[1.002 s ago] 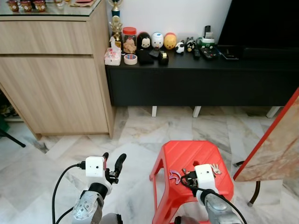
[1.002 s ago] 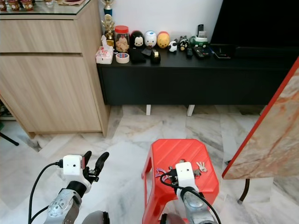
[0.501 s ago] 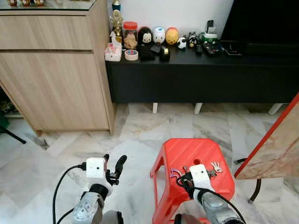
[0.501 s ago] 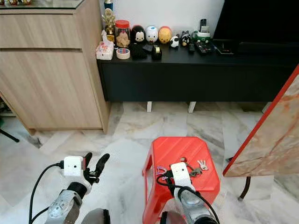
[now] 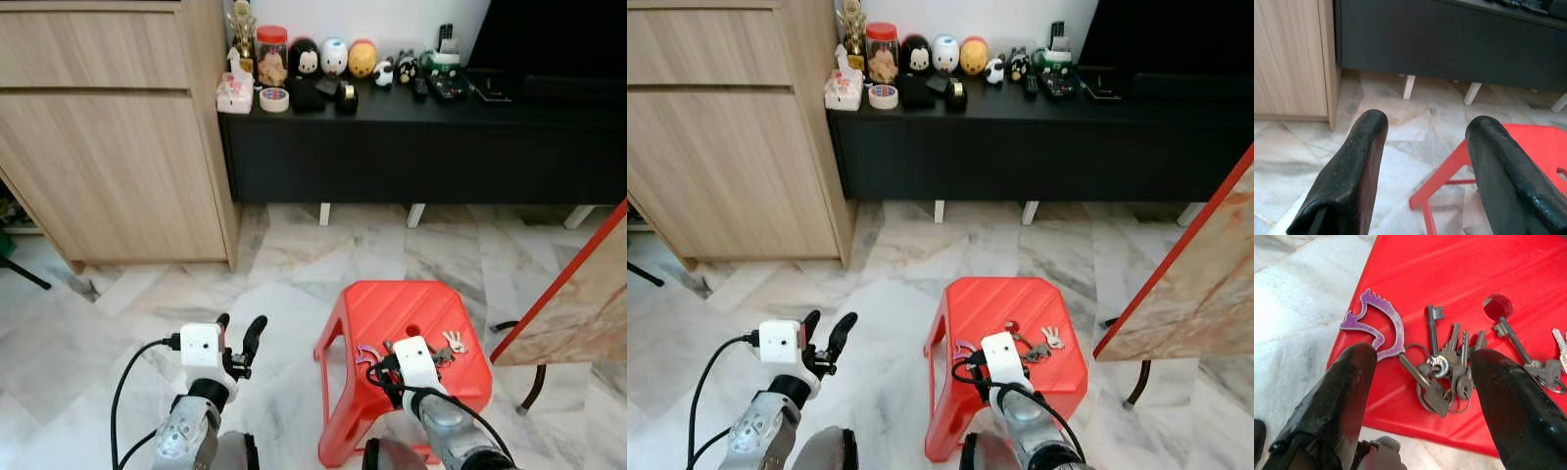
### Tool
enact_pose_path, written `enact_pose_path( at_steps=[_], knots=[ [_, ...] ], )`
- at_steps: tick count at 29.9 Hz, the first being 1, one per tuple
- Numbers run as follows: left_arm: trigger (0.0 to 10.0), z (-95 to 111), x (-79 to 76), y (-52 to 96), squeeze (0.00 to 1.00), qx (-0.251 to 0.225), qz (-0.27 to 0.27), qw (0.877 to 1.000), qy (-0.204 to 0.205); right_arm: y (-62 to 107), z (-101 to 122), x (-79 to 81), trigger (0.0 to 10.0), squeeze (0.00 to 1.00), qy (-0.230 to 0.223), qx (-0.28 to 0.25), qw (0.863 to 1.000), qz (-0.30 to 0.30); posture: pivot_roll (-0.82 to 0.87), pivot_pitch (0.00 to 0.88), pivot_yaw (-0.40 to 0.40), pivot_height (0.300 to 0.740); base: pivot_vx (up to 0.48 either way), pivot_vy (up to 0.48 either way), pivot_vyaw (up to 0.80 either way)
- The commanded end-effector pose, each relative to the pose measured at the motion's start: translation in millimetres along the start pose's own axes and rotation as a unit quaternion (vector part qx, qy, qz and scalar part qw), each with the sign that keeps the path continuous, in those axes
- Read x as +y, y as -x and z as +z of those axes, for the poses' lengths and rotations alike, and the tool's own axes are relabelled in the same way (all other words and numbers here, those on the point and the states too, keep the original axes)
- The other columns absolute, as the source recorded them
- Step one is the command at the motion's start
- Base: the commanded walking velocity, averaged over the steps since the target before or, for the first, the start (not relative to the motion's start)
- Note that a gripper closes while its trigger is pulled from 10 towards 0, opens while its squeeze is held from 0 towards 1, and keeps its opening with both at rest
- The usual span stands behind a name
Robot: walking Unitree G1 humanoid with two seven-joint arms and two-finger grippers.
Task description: Hang keys on a hook
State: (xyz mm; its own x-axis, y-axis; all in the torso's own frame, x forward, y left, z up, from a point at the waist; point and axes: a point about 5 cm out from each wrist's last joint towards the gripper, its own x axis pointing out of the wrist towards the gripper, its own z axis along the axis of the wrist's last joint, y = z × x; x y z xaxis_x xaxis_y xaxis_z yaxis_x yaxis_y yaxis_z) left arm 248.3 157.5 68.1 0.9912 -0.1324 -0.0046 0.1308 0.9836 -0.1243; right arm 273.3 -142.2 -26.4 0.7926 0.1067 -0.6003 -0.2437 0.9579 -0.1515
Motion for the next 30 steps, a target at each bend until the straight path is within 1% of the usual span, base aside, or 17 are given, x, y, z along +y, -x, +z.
enact_pose_path(
  at_steps=[1, 3, 4, 8, 10, 15, 19, 26, 30],
  knots=[
    [10.0, -0.1, -3.7, 2.9, 0.00, 0.005, -0.003, 1.000, 0.004, -0.4, 4.2, -2.9, 10.0, 0.00, 0.005, -0.011, 1.000, -0.007, 0.07, 0.147, -0.094, 0.632, 0.000, 0.000, 0.00],
    [10.0, 2.6, -5.8, 4.3, 0.00, 0.002, -0.004, 1.000, 0.006, -0.7, 6.2, -3.4, 10.0, 0.00, 0.005, -0.016, 1.000, -0.010, 0.07, 0.159, -0.095, 0.632, 0.000, 0.000, 0.00],
    [10.0, 4.5, -7.0, 7.3, 0.00, 0.000, -0.005, 1.000, 0.006, -0.2, 4.0, -2.6, 10.0, 0.00, 0.003, -0.015, 1.000, -0.010, 0.08, 0.170, -0.096, 0.632, 0.000, 0.000, 0.00],
    [10.0, 6.5, -7.8, 9.0, 0.00, -0.001, -0.005, 1.000, 0.006, 0.2, 1.7, -2.5, 10.0, 0.00, 0.003, -0.010, 1.000, -0.011, 0.08, 0.178, -0.098, 0.632, 0.000, 0.000, 0.00],
    [10.0, 10.3, -7.6, 15.3, 0.00, -0.002, -0.002, 1.000, 0.006, 0.9, -0.8, -3.4, 10.0, 0.00, 0.003, -0.009, 1.000, -0.017, 0.09, 0.194, -0.100, 0.632, 0.000, 0.000, 0.00],
    [10.0, 12.8, -5.6, 22.8, 0.00, 0.002, 0.004, 1.000, 0.003, 0.4, 1.2, -4.4, 10.0, 0.00, 0.008, -0.011, 0.999, -0.029, 0.10, 0.209, -0.102, 0.632, 0.000, 0.000, 0.00],
    [10.0, 15.3, -5.5, 30.6, 0.00, 0.007, 0.011, 1.000, 0.003, 0.0, 2.8, -6.3, 10.0, 0.00, 0.004, -0.013, 0.999, -0.041, 0.11, 0.228, -0.104, 0.632, 0.000, 0.000, 0.00],
    [10.0, 17.5, -6.6, 35.3, 0.00, 0.011, 0.013, 1.000, 0.004, 0.1, 2.6, -9.0, 10.0, 0.00, 0.004, -0.012, 0.999, -0.050, 0.11, 0.248, -0.108, 0.632, 0.000, 0.000, 0.00],
    [10.0, 17.2, -5.2, 39.6, 0.00, 0.018, 0.018, 1.000, 0.003, 0.9, -0.1, -14.4, 10.0, 0.00, 0.008, -0.003, 0.998, -0.065, 0.11, 0.255, -0.108, 0.632, 0.000, 0.000, 0.00]
  ],
)
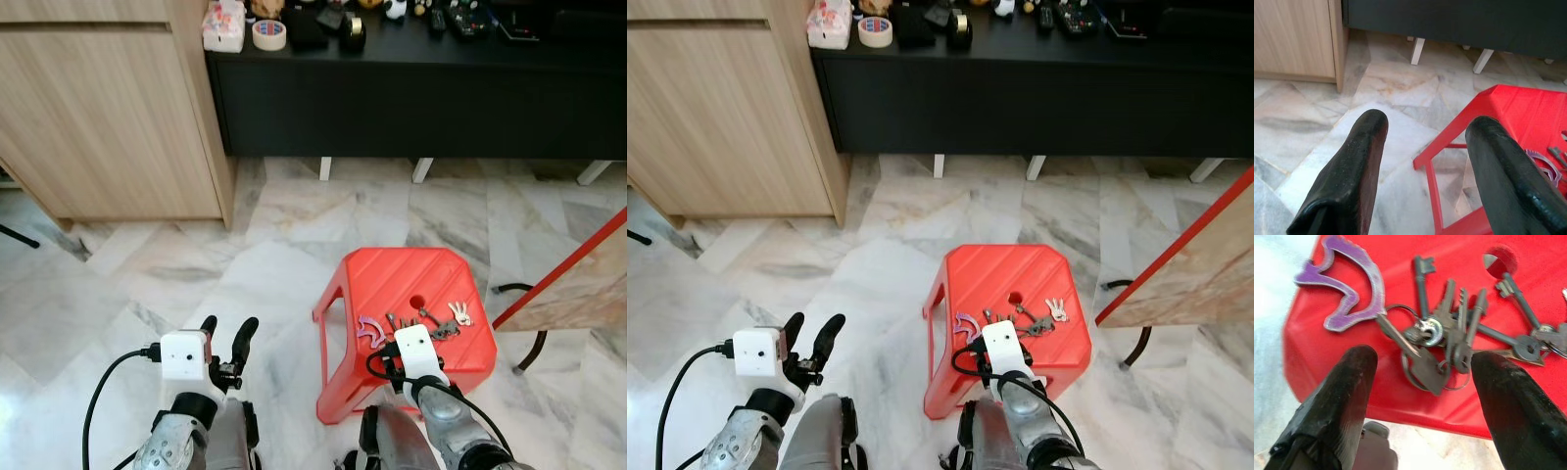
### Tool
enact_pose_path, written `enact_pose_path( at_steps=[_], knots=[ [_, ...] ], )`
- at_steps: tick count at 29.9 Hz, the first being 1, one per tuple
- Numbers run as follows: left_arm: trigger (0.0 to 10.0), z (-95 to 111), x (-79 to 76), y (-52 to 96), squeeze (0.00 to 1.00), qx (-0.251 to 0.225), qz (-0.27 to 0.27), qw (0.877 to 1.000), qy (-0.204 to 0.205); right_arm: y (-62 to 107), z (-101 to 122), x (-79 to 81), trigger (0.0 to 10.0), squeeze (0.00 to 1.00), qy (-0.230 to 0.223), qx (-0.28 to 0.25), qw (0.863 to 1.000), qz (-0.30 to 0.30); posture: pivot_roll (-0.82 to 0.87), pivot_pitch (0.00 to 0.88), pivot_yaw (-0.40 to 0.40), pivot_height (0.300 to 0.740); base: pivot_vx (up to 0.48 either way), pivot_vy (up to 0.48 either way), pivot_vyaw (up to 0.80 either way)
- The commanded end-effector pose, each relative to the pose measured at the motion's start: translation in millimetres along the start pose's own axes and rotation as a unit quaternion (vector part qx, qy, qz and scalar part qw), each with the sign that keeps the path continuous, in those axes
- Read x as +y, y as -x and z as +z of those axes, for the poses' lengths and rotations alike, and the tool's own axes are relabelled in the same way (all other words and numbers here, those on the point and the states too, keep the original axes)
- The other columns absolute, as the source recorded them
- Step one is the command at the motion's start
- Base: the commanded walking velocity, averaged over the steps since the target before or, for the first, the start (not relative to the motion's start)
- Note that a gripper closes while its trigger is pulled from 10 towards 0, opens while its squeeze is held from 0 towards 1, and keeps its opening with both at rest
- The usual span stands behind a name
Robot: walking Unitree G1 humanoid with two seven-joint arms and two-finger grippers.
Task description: Hang keys on a hook
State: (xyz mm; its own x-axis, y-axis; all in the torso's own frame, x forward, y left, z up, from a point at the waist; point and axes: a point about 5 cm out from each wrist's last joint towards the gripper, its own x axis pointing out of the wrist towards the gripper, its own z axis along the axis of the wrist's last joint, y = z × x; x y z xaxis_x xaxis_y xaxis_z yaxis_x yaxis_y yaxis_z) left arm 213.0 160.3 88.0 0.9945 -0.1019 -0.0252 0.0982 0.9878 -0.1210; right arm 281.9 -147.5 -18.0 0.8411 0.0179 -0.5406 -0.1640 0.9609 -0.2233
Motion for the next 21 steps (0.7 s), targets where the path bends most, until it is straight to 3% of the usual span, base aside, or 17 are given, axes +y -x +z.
enact_pose_path(
  at_steps=[1, 2, 3, 4, 21],
  knots=[
    [10.0, -2.2, -0.7, 4.4, 0.00, 0.011, 0.002, 1.000, 0.004, 2.0, -10.4, -6.6, 10.0, 0.00, 0.003, 0.022, 1.000, -0.013, 0.11, 0.255, -0.108, 0.632, 0.000, 0.000, 0.00],
    [10.0, -2.2, -0.7, 4.4, 0.00, 0.011, 0.002, 1.000, 0.004, 2.0, -10.4, -6.6, 10.0, 0.00, 0.003, 0.022, 1.000, -0.013, 0.11, 0.255, -0.108, 0.632, 0.000, 0.000, 0.00],
    [10.0, -1.6, -0.8, 5.0, 0.00, 0.012, 0.002, 1.000, 0.004, 2.2, -11.3, -7.8, 7.5, 0.00, 0.004, 0.025, 1.000, -0.015, 0.11, 0.258, -0.108, 0.632, 0.000, 0.000, 0.00],
    [10.0, -1.5, -0.7, 5.0, 0.00, 0.012, 0.002, 1.000, 0.004, 2.2, -12.1, -8.8, 0.0, 0.00, 0.007, 0.028, 0.999, -0.018, 0.11, 0.257, -0.107, 0.632, 0.000, 0.000, 0.00],
    [10.0, -0.9, 1.0, 3.8, 0.00, 0.018, 0.004, 1.000, 0.001, 3.5, -16.0, -10.0, 0.0, 0.00, -0.002, 0.032, 0.999, -0.027, 0.11, 0.258, -0.098, 0.632, 0.000, 0.000, 0.00]
  ],
)
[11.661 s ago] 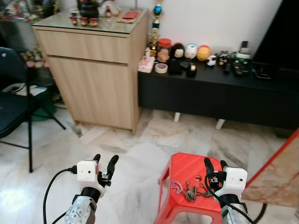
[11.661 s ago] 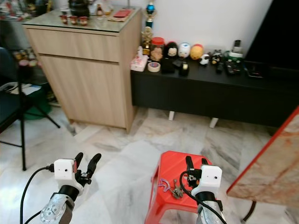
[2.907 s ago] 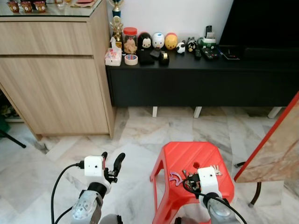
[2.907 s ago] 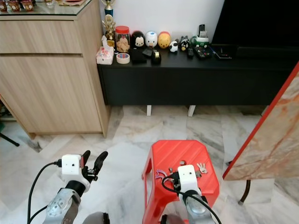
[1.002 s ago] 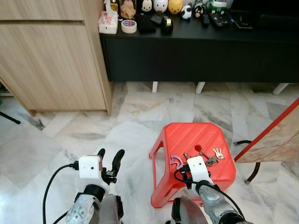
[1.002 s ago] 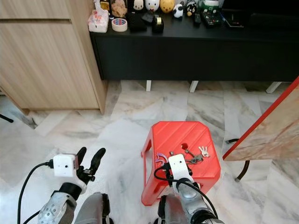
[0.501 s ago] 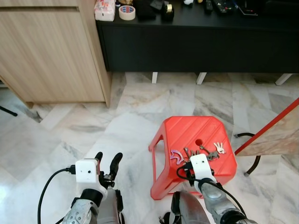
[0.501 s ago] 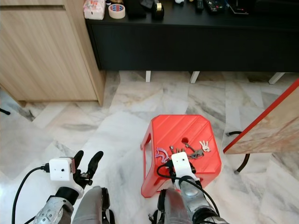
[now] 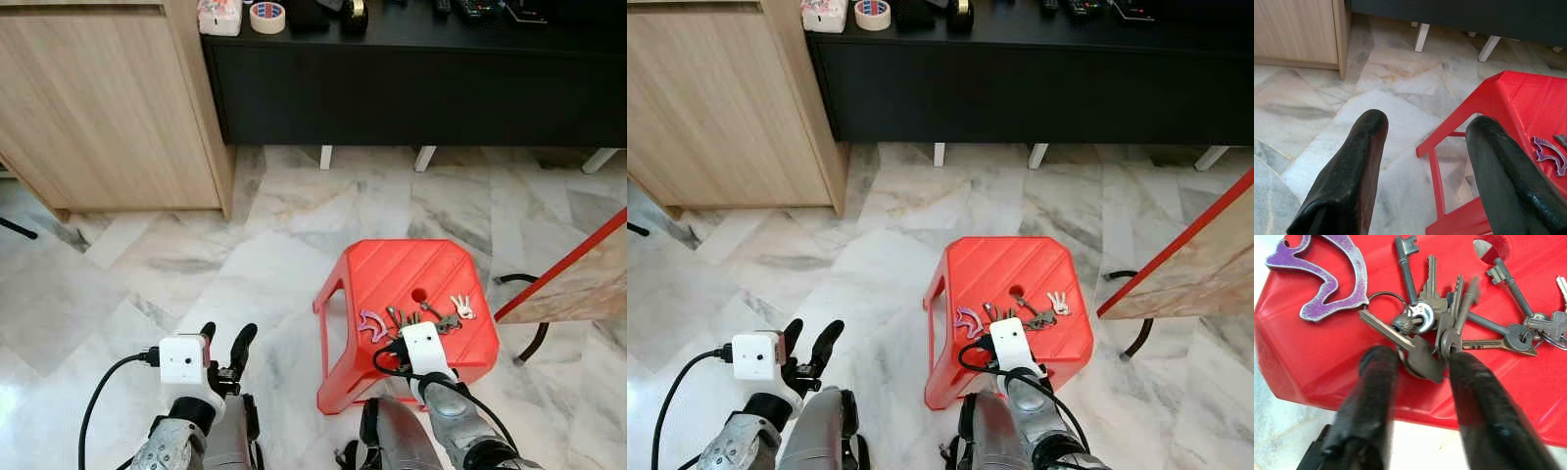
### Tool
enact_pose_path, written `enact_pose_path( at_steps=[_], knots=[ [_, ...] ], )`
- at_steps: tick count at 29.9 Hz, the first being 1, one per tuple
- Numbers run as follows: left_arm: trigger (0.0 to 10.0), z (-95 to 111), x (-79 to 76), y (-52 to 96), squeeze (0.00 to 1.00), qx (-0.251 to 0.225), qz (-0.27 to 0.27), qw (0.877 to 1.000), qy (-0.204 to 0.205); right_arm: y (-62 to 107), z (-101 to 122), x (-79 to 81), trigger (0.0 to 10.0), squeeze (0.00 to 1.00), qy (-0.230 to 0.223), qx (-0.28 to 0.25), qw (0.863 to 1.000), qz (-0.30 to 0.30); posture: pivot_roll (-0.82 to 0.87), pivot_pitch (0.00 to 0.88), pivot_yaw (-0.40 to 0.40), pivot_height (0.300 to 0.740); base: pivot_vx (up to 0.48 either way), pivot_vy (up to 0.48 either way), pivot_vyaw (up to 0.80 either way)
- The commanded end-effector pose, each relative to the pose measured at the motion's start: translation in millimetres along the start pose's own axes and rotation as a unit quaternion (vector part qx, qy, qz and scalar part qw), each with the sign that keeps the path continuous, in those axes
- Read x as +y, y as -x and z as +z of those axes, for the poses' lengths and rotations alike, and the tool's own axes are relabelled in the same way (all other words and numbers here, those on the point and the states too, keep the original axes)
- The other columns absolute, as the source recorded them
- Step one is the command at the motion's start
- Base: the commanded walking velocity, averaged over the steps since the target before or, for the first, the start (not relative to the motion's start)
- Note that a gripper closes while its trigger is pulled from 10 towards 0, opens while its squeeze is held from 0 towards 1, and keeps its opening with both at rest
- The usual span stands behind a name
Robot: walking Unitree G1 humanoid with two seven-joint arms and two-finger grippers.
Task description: Hang keys on a hook
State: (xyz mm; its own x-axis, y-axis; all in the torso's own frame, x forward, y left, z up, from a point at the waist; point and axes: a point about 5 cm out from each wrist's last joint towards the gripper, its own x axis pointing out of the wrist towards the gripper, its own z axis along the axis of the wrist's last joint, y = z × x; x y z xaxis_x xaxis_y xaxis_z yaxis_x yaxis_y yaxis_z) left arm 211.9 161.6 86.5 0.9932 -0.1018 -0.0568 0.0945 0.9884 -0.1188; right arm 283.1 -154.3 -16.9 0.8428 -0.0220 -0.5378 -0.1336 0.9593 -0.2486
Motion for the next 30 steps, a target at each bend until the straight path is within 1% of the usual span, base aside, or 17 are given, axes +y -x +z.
enact_pose_path(
  at_steps=[1, 9, 17, 19, 20, 24, 30],
  knots=[
    [10.0, 0.4, -0.4, 2.3, 0.00, 0.002, 0.002, 1.000, 0.002, 3.6, -15.3, -2.5, 0.0, 0.00, -0.005, 0.027, 1.000, -0.006, 0.11, 0.257, -0.097, 0.632, 0.000, 0.000, 0.00],
    [10.0, 1.9, 1.3, -1.6, 0.00, 0.002, 0.003, 1.000, -0.001, 3.7, -13.3, 2.6, 0.0, 0.00, -0.008, 0.019, 1.000, 0.006, 0.12, 0.256, -0.100, 0.632, 0.000, 0.000, 0.00],
    [10.0, 1.9, 2.9, -7.3, 0.00, -0.001, 0.005, 1.000, -0.003, 2.6, -7.6, 0.8, 0.0, 0.00, -0.017, 0.002, 1.000, 0.002, 0.11, 0.244, -0.101, 0.632, 0.000, 0.000, 0.00],
    [10.0, 2.2, 4.0, -9.6, 0.00, -0.002, 0.007, 1.000, -0.008, 1.4, -0.3, 0.2, 0.0, 0.00, -0.026, -0.016, 1.000, 0.001, 0.11, 0.233, -0.101, 0.632, 0.000, 0.000, 0.00],
    [10.0, 2.2, 4.0, -9.6, 0.00, -0.002, 0.007, 1.000, -0.008, 1.4, -0.3, 0.2, 0.0, 0.00, -0.026, -0.016, 1.000, 0.001, 0.11, 0.233, -0.101, 0.632, 0.000, 0.000, 0.00],
    [10.0, 3.1, 5.3, -16.2, 0.00, -0.007, 0.008, 1.000, -0.009, -0.8, 13.4, -0.2, 0.0, 0.00, -0.039, -0.047, 0.998, -0.001, 0.10, 0.214, -0.099, 0.632, 0.000, 0.000, 0.00],
    [10.0, 4.0, 5.7, -23.9, 0.00, -0.012, 0.005, 1.000, -0.009, -2.3, 25.7, -2.9, 0.0, 0.00, -0.059, -0.075, 0.995, -0.007, 0.10, 0.192, -0.098, 0.632, 0.000, 0.000, 0.00]
  ],
)
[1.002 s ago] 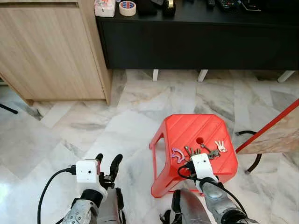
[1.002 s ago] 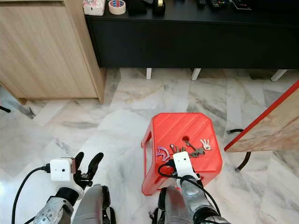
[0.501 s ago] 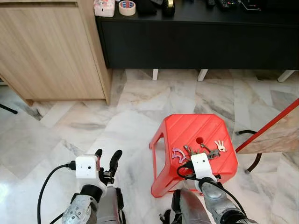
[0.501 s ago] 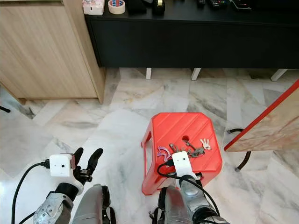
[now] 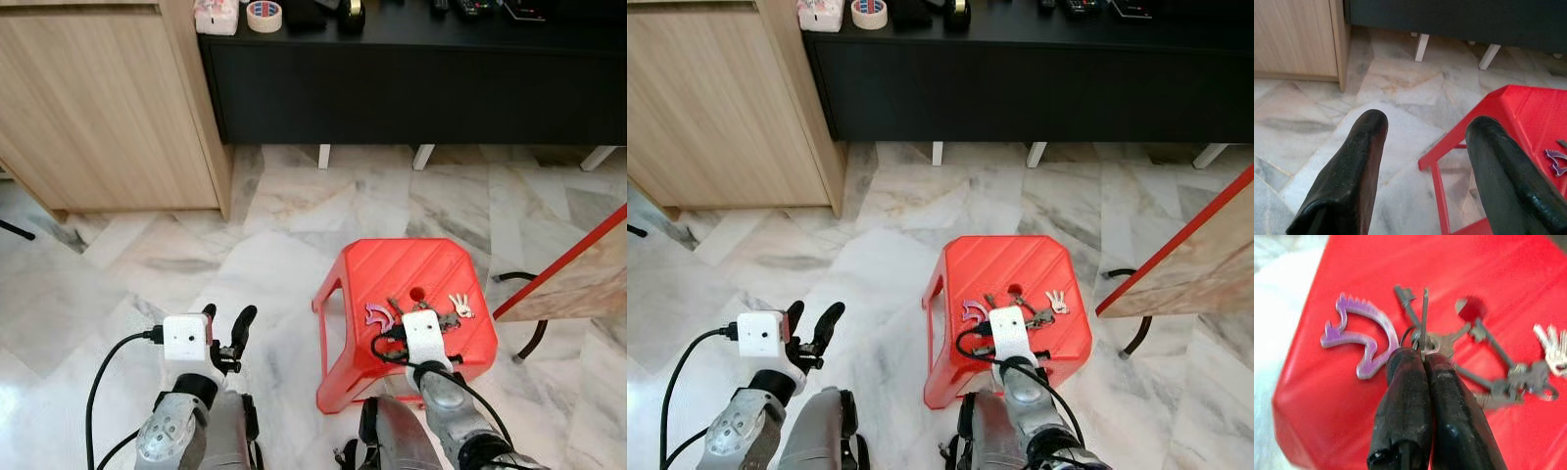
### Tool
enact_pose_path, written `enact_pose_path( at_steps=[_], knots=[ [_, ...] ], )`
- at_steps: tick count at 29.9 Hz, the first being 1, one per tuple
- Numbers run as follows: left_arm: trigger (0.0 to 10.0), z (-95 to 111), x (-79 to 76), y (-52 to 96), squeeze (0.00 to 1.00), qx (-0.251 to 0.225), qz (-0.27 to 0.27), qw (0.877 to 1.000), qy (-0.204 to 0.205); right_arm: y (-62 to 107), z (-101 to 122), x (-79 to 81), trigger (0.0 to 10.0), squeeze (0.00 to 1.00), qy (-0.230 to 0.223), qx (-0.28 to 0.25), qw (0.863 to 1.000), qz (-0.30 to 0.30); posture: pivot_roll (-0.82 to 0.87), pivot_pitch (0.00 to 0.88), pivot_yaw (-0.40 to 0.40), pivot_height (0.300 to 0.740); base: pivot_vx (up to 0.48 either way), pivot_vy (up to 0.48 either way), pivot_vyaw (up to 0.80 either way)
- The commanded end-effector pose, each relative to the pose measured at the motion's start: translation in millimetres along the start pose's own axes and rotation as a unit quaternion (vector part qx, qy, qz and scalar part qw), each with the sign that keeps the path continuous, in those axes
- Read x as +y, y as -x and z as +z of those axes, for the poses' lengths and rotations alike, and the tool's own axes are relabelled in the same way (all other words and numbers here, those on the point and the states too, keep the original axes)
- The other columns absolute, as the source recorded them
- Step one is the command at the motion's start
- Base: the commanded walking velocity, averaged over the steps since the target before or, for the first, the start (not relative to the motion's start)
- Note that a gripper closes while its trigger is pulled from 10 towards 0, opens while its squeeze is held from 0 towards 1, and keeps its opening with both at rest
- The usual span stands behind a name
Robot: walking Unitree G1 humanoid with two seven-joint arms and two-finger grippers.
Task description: Hang keys on a hook
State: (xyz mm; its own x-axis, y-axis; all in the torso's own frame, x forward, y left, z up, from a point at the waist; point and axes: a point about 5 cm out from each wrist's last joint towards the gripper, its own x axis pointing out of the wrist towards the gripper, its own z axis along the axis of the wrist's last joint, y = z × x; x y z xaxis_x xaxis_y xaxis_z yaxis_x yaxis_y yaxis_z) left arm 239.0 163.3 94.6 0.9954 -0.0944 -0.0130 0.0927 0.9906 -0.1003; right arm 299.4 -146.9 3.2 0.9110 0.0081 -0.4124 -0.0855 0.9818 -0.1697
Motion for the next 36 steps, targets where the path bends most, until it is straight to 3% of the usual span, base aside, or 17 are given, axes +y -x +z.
enact_pose_path(
  at_steps=[1, 11, 18, 19, 20, 29, 36],
  knots=[
    [10.0, -5.8, 2.7, 1.5, 0.00, 0.009, 0.004, 1.000, -0.001, 0.0, 3.2, -3.5, 0.0, 0.00, -0.016, -0.014, 1.000, -0.007, 0.10, 0.188, -0.098, 0.632, 0.000, 0.000, 0.00],
    [10.0, -7.3, 4.6, -8.5, 0.00, 0.002, 0.005, 1.000, -0.001, -1.9, 32.3, -8.5, 0.0, 0.00, -0.052, -0.105, 0.993, -0.016, 0.09, 0.149, -0.099, 0.632, 0.000, 0.000, 0.00],
    [10.0, -6.7, 1.6, -18.0, 0.00, -0.009, 0.002, 1.000, 0.002, 2.2, 47.5, -20.4, 0.0, 0.00, -0.076, -0.163, 0.983, -0.038, 0.08, 0.103, -0.104, 0.632, 0.000, 0.000, 0.00],
    [10.0, -7.2, 1.4, -20.1, 0.00, -0.010, 0.002, 1.000, 0.003, 3.3, 49.4, -20.6, 7.9, 0.00, -0.077, -0.171, 0.982, -0.034, 0.08, 0.091, -0.105, 0.632, 0.000, 0.000, 0.00],
    [10.0, -7.8, 1.4, -21.6, 0.00, -0.011, 0.002, 1.000, 0.003, 4.3, 51.5, -20.3, 10.0, 0.00, -0.077, -0.180, 0.980, -0.029, 0.08, 0.076, -0.106, 0.632, 0.000, 0.000, 0.00],
    [10.0, -11.6, 2.5, -29.4, 0.00, -0.017, 0.005, 1.000, 0.007, 18.9, 64.8, -26.3, 10.0, 0.00, -0.088, -0.236, 0.967, -0.022, 0.06, 0.036, -0.111, 0.632, 0.000, 0.000, 0.00],
    [10.0, -13.9, -0.9, -36.3, 0.00, -0.021, 0.002, 1.000, 0.011, 20.4, 66.2, -29.2, 10.0, 0.00, -0.101, -0.233, 0.967, -0.030, 0.04, 0.010, -0.114, 0.662, 0.000, 0.000, 0.00]
  ],
)
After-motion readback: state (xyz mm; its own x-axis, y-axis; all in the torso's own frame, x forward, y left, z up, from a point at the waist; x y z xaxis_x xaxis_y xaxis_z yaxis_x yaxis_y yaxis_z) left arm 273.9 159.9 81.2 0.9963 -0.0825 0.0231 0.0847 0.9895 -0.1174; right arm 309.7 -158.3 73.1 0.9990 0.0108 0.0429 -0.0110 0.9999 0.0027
